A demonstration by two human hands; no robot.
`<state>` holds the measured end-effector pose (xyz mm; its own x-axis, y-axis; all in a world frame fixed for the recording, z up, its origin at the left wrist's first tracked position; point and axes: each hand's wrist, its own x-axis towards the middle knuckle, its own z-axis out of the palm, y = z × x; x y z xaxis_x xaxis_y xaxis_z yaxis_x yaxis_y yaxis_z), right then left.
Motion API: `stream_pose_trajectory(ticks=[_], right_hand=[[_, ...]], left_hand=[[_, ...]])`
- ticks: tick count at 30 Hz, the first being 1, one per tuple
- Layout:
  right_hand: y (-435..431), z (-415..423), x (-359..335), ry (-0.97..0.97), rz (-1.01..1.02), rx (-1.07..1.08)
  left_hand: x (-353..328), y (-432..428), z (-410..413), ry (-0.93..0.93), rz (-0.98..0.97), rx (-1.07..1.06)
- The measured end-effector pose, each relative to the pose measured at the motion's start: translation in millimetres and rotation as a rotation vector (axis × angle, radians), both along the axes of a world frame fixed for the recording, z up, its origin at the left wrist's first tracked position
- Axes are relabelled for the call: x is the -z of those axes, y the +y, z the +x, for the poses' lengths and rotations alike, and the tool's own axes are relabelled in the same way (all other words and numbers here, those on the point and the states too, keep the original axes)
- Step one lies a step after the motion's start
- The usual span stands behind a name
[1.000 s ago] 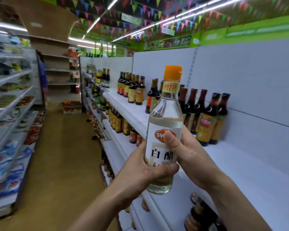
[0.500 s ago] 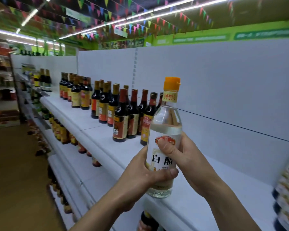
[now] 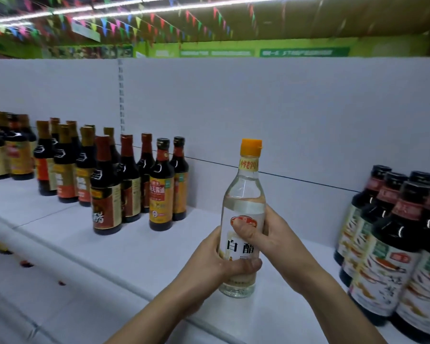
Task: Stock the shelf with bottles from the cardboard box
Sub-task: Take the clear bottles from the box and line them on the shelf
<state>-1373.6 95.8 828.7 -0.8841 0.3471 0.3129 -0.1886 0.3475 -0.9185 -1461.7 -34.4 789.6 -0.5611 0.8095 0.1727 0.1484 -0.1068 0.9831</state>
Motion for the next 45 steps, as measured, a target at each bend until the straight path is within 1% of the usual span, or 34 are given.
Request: stream_pose_trajectory(ticks=[5,11,19,23,29,33,35,40,43,45], right_hand=[[11.4,-5.5,13.5,0.006,-0.031,0.109],[23.9,-11.3,22.5,0.005,-0.048,0.172],[40.7,-20.5,30.5,-0.033,-0.024,0.237],[51.3,-26.7,33.1,-0.080,0.011,0.269],[65.8,-38.3,36.7,-0.170,0.051,0.338],[73.0,-45.8,50.1,-0.290,0.115,0.404],[77.1,-47.8,60.5,-0.334,0.097,0.403],[87.4,-56.0,66.9,-0.332,0.051,0.399],[94.2,-61.3,72.7,-0.347,0.088,0.380],[98.6,-64.0,79.6,-0.366,0.117,0.377]], left_hand=[[5.4,19.9,-17.2,0.014,-0.031,0.102],[16.5,43.0,-34.4,0.003,-0.029,0.196],[26.0,67.9,-55.9,0.024,-0.042,0.266],[22.5,78.7,-61.2,0.048,-0.037,0.265],[14.5,92.4,-73.2,0.118,-0.040,0.347],[27.9,102.8,-89.4,0.166,-0.089,0.385],[35.2,107.8,-97.2,0.154,-0.141,0.386],[28.8,116.8,-112.1,0.171,-0.195,0.461],[35.3,119.6,-124.9,0.201,-0.240,0.407],[43.7,120.8,-128.4,0.250,-0.238,0.347]])
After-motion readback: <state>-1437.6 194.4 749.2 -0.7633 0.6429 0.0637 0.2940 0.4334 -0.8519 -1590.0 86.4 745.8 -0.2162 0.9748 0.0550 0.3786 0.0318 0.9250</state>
